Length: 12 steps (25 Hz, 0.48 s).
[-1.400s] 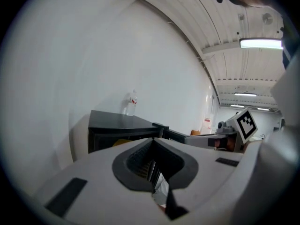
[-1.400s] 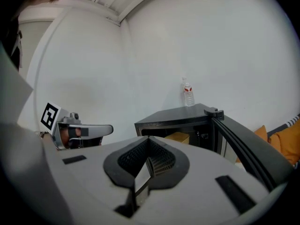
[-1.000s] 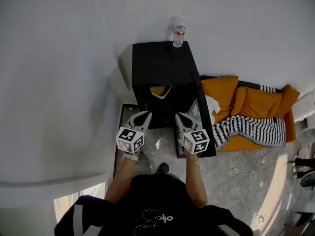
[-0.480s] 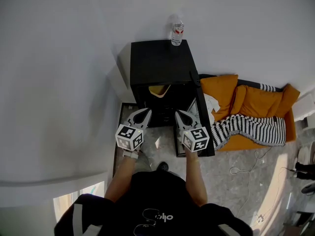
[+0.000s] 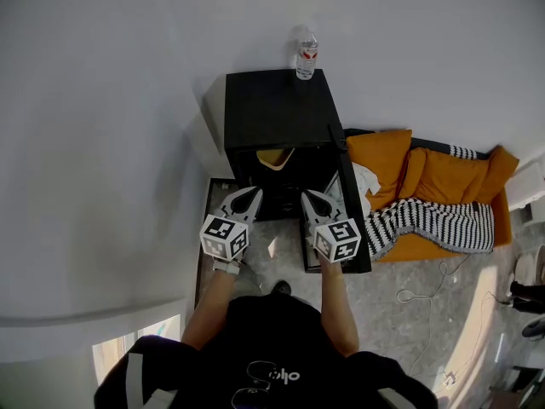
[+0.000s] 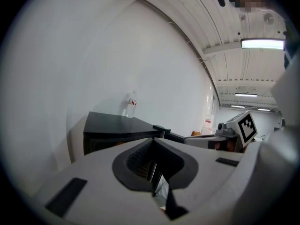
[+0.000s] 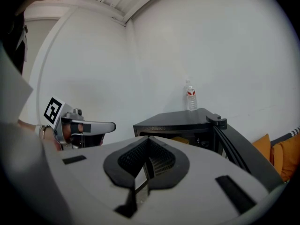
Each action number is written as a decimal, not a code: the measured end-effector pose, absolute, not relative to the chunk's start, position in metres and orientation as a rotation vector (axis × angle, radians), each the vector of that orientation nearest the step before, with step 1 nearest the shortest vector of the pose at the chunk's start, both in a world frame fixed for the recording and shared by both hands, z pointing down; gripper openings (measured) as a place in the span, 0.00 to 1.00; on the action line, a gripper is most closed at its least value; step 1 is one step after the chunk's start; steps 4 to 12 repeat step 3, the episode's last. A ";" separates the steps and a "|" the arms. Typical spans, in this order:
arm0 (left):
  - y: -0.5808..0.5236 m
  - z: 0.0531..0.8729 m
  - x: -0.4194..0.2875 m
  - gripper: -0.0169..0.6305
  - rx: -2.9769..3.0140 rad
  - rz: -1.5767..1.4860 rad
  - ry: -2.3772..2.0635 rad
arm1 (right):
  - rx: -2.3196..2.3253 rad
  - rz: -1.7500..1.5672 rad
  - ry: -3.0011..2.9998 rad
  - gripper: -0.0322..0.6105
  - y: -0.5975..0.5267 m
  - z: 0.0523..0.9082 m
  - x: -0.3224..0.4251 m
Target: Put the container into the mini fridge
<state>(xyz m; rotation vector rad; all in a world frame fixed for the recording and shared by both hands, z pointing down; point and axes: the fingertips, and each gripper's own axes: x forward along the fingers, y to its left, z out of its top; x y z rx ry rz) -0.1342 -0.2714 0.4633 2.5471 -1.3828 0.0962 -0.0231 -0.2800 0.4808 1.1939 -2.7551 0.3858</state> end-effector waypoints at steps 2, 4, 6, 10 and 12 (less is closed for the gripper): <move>-0.273 0.464 -0.134 0.04 2.548 0.096 -1.382 | 1.195 0.385 -2.755 0.06 -0.282 0.481 -0.023; -0.274 0.464 -0.134 0.04 2.548 0.096 -1.382 | 1.196 0.385 -2.754 0.06 -0.282 0.481 -0.023; -0.274 0.464 -0.134 0.04 2.548 0.096 -1.382 | 1.196 0.385 -2.754 0.06 -0.282 0.481 -0.023; -0.274 0.464 -0.134 0.04 2.548 0.096 -1.382 | 1.196 0.385 -2.754 0.06 -0.282 0.481 -0.023; -0.274 0.464 -0.134 0.04 2.548 0.096 -1.382 | 1.196 0.385 -2.754 0.06 -0.282 0.481 -0.023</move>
